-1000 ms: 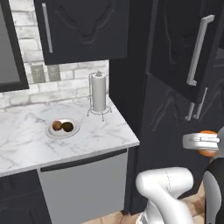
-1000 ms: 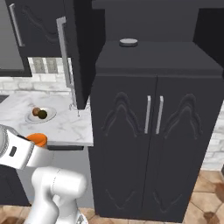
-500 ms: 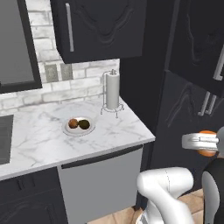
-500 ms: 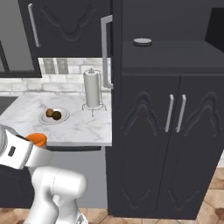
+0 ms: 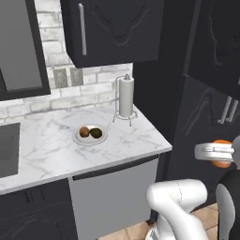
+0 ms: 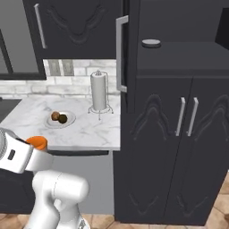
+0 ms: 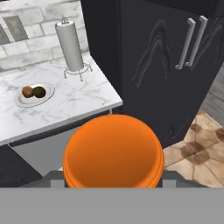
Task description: Pick the avocado and bread from the counter and place them on the plate. Then pick the jam from the cabinet and place it next to the plate. Lastly close the cabinet door.
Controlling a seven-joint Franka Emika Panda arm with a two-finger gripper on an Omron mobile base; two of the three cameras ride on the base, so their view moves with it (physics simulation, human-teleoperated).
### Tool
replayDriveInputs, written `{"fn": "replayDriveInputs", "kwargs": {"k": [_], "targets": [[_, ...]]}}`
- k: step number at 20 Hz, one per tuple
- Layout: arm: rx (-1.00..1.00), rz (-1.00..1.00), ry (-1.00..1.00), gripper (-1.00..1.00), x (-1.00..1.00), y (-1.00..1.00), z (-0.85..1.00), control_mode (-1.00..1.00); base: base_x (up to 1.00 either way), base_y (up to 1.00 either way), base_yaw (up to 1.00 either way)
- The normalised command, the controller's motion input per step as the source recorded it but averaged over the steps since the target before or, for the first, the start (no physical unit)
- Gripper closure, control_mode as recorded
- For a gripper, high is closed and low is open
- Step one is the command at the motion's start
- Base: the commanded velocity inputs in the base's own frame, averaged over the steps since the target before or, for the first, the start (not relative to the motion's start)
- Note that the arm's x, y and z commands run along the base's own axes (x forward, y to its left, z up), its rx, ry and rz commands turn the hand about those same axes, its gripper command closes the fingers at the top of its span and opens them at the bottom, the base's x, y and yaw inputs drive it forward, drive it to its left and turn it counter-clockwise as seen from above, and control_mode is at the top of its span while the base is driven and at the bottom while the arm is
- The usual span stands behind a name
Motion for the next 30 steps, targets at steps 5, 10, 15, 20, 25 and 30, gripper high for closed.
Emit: {"fn": "replayDriveInputs", "kwargs": {"k": [5, 10, 15, 20, 25, 30], "targets": [[0.0, 0.0, 0.0, 1.0, 0.0, 0.0, 0.0, 1.0, 0.45, 0.3, 0.0], [0.0, 0.0, 0.0, 1.0, 0.0, 0.0, 0.0, 1.0, 0.41, 0.37, 0.02], [0.0, 0.0, 0.0, 1.0, 0.0, 0.0, 0.0, 1.0, 0.29, 0.36, 0.05], [0.0, 0.0, 0.0, 1.0, 0.0, 0.0, 0.0, 1.0, 0.09, 0.27, 0.09], [0.0, 0.0, 0.0, 1.0, 0.0, 0.0, 0.0, 1.0, 0.13, 0.24, 0.11], [0.0, 0.0, 0.0, 1.0, 0.0, 0.0, 0.0, 1.0, 0.21, 0.23, 0.13]]}}
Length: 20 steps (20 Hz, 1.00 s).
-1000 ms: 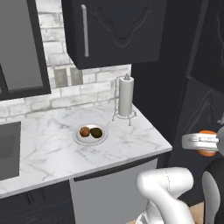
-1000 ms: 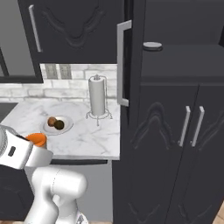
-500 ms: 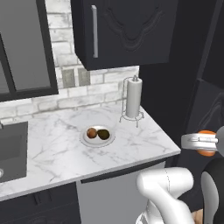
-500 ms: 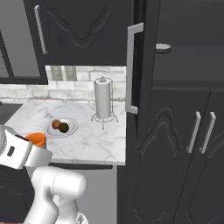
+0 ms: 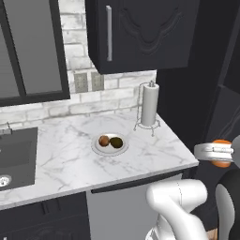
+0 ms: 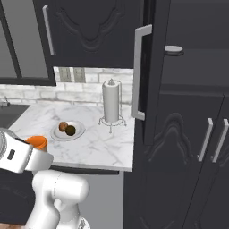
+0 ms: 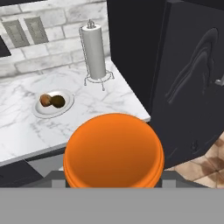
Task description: Pick the avocado and bread from the counter and place them on the plate. Then pick the jam from the cabinet and place it next to the plate. Lastly close the cabinet door.
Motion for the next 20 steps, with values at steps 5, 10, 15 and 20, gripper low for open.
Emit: {"fn": "replayDriveInputs", "kwargs": {"k": [5, 10, 15, 20], "targets": [[0.0, 0.0, 0.0, 1.0, 0.0, 0.0, 0.0, 1.0, 0.19, 0.23, 0.14], [0.0, 0.0, 0.0, 1.0, 0.0, 0.0, 0.0, 1.0, 0.24, 0.19, 0.14], [0.0, 0.0, 0.0, 1.0, 0.0, 0.0, 0.0, 1.0, 0.31, 0.15, 0.14], [0.0, 0.0, 0.0, 1.0, 0.0, 0.0, 0.0, 1.0, 0.38, 0.16, 0.15]]}}
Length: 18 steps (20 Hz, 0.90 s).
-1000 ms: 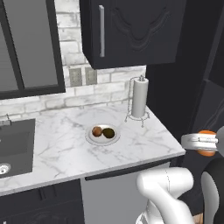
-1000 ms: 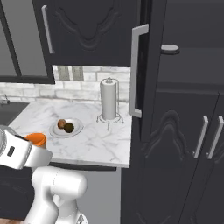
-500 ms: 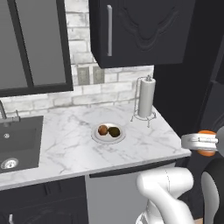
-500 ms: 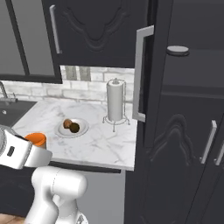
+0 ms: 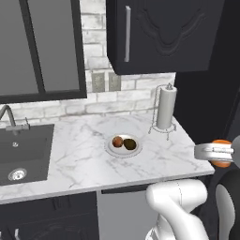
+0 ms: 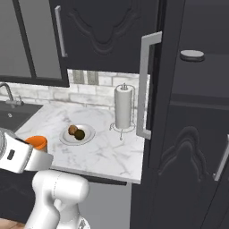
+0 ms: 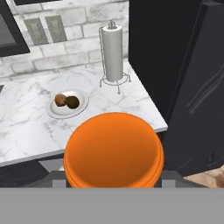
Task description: Pick the avocado and bread from the counter and place them on the plate. Then pick the jam from the cabinet and place it next to the plate. Lastly close the cabinet door.
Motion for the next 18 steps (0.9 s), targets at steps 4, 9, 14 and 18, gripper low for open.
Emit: {"fn": "replayDriveInputs", "kwargs": {"k": [4, 9, 14, 18], "targets": [[0.0, 0.0, 0.0, 1.0, 0.0, 0.0, 0.0, 1.0, 0.33, 0.18, 0.15], [0.0, 0.0, 0.0, 1.0, 0.0, 0.0, 0.0, 1.0, 0.05, 0.14, 0.11], [0.0, 0.0, 0.0, 1.0, 0.0, 0.0, 0.0, 1.0, 0.0, 0.2, 0.07], [-0.07, 0.01, -0.01, 1.0, -0.04, 0.36, -0.1, -1.0, 0.0, 0.0, 0.0]]}}
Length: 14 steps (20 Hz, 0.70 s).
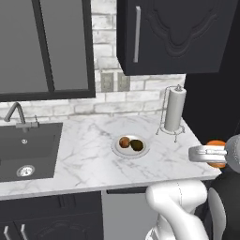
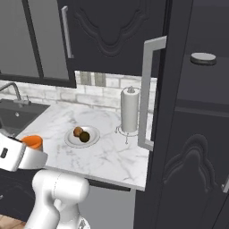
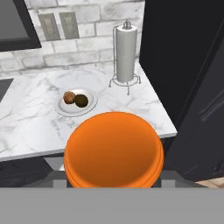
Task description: Pick the avocado and bread from the counter and place them on the plate. Then pick the jam from the cabinet and place it next to the plate. Lastly close the cabinet door.
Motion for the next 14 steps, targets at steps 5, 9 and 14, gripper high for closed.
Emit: {"fn": "replayDriveInputs", "kwargs": {"k": [5, 9, 14], "targets": [[-0.06, 0.0, 0.0, 1.0, 0.0, 0.51, -0.14, -1.0, 0.0, 0.0, 0.0], [0.0, 0.0, 0.0, 1.0, 0.0, 0.44, -0.19, -1.0, 0.0, 0.0, 0.0], [0.0, 0.0, 0.0, 1.0, 0.0, 0.45, -0.23, -1.0, 0.0, 0.0, 0.0]]}}
